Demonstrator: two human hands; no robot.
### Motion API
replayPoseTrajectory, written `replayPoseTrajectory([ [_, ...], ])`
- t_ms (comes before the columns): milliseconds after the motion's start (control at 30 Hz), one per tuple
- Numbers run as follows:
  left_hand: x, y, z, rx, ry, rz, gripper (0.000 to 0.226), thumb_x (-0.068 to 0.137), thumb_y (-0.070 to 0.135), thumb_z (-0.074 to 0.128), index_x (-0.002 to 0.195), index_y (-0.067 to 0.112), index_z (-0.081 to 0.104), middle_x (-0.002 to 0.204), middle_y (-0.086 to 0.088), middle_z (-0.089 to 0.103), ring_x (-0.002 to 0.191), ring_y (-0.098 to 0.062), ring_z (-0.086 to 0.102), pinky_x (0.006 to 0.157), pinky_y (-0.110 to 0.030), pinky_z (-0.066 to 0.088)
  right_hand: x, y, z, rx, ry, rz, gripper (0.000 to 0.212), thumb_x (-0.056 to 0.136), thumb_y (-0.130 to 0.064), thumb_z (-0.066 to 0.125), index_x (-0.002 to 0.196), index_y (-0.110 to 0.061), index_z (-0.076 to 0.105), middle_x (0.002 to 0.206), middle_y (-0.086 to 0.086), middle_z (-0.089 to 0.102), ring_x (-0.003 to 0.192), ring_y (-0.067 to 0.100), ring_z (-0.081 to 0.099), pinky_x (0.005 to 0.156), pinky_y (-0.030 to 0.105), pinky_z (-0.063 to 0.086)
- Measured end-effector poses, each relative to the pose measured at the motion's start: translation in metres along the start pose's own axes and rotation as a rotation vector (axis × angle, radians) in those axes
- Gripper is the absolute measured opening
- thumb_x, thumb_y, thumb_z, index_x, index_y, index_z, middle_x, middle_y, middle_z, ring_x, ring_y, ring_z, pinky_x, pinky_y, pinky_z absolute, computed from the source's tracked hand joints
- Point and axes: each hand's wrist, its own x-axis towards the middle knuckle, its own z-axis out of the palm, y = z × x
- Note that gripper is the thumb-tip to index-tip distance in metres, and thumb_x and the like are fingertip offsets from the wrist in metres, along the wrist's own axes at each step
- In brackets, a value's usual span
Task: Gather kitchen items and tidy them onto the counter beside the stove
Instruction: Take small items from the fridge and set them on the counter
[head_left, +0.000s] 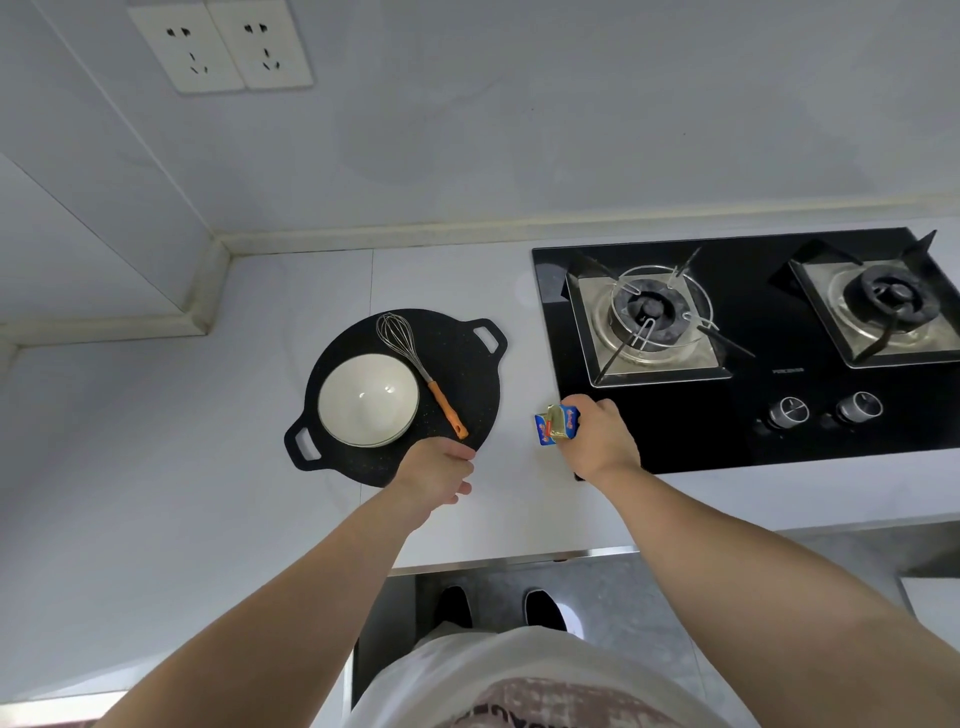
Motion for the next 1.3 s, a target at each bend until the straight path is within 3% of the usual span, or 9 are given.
replayPoseTrajectory([
  [167, -0.001, -0.002, -0.002, -0.064, 0.046, -0.002, 0.033, 0.098, 0.0, 0.056, 0.129, 0.007, 0.061, 0.113, -0.007, 0.065, 0.101, -0.024, 0.069, 0.062, -0.016, 0.053, 0.002, -0.004, 0.005, -0.14, -0.049, -0.085, 0.051, 0.082, -0.015, 0.067, 0.129, -0.029, 0.052, 0.124, 0.001, 0.039, 0.1, 0.024, 0.052, 0.075, 0.036, 0.054],
  [367, 0.002, -0.004, -0.005, -0.059, 0.067, 0.002, 0.032, 0.097, 0.005, 0.056, 0.127, 0.012, 0.063, 0.113, -0.006, 0.066, 0.087, -0.014, 0.068, 0.061, -0.018, 0.052, 0.006, -0.013, 0.008, -0.315, -0.114, -0.242, 0.066, 0.085, -0.017, 0.065, 0.145, -0.027, 0.04, 0.141, -0.003, 0.044, 0.123, 0.024, 0.045, 0.089, 0.035, 0.045],
  [600, 0.001, 0.0, -0.004, -0.059, 0.057, -0.006, 0.031, 0.097, 0.003, 0.057, 0.127, 0.011, 0.064, 0.104, -0.004, 0.066, 0.08, -0.011, 0.067, 0.055, -0.015, 0.05, 0.004, -0.023, 0.015, -0.247, -0.084, -0.122, 0.056, 0.085, -0.049, 0.069, 0.13, -0.023, 0.048, 0.122, 0.003, 0.052, 0.109, 0.026, 0.056, 0.077, 0.034, 0.048],
  [767, 0.002, 0.006, -0.002, -0.064, 0.032, -0.009, 0.033, 0.098, 0.001, 0.055, 0.129, 0.008, 0.061, 0.103, -0.003, 0.064, 0.083, -0.014, 0.065, 0.054, -0.014, 0.049, 0.005, -0.014, 0.009, -0.074, -0.025, -0.174, 0.054, 0.087, -0.029, 0.07, 0.136, -0.032, 0.049, 0.128, 0.0, 0.042, 0.109, 0.025, 0.055, 0.08, 0.038, 0.055],
  [867, 0.001, 0.009, 0.0, -0.055, 0.025, -0.009, 0.034, 0.098, 0.001, 0.055, 0.13, 0.007, 0.061, 0.107, -0.005, 0.064, 0.089, -0.019, 0.066, 0.059, -0.016, 0.051, 0.006, -0.009, 0.004, -0.136, -0.04, -0.294, 0.058, 0.083, -0.01, 0.069, 0.133, -0.034, 0.053, 0.13, -0.001, 0.042, 0.111, 0.024, 0.053, 0.085, 0.036, 0.054],
  [1000, 0.001, 0.012, 0.001, -0.028, 0.003, -0.011, 0.034, 0.098, 0.0, 0.054, 0.131, 0.007, 0.06, 0.119, -0.011, 0.066, 0.106, -0.025, 0.068, 0.079, -0.027, 0.056, 0.003, -0.011, 0.001, -0.424, -0.112, -0.49, 0.061, 0.081, -0.005, 0.065, 0.134, -0.035, 0.053, 0.134, -0.002, 0.04, 0.119, 0.022, 0.042, 0.099, 0.032, 0.041],
  [1100, 0.001, 0.013, 0.0, -0.045, 0.008, -0.016, 0.034, 0.099, 0.0, 0.053, 0.132, 0.007, 0.059, 0.109, -0.006, 0.065, 0.107, -0.025, 0.067, 0.074, -0.023, 0.055, 0.0, -0.011, 0.002, -0.527, -0.161, -0.57, 0.066, 0.081, -0.002, 0.06, 0.137, -0.035, 0.049, 0.137, -0.003, 0.039, 0.123, 0.022, 0.037, 0.1, 0.031, 0.033],
  [1233, 0.001, 0.014, -0.003, 0.023, -0.061, -0.02, 0.041, 0.102, -0.003, 0.045, 0.142, 0.003, 0.047, 0.133, -0.016, 0.059, 0.126, -0.034, 0.056, 0.101, -0.036, 0.051, -0.004, -0.011, 0.005, -0.473, -0.163, -0.513, 0.083, 0.078, -0.001, 0.063, 0.148, -0.033, 0.033, 0.145, -0.004, 0.035, 0.129, 0.022, 0.035, 0.103, 0.033, 0.032],
  [1300, 0.0, 0.013, -0.002, 0.042, -0.057, -0.015, 0.042, 0.101, -0.003, 0.045, 0.143, 0.003, 0.046, 0.136, -0.017, 0.057, 0.128, -0.035, 0.055, 0.105, -0.038, 0.048, -0.007, -0.011, 0.005, -0.418, -0.154, -0.442, 0.092, 0.076, -0.004, 0.066, 0.151, -0.034, 0.022, 0.148, -0.005, 0.032, 0.132, 0.022, 0.032, 0.105, 0.034, 0.032],
])
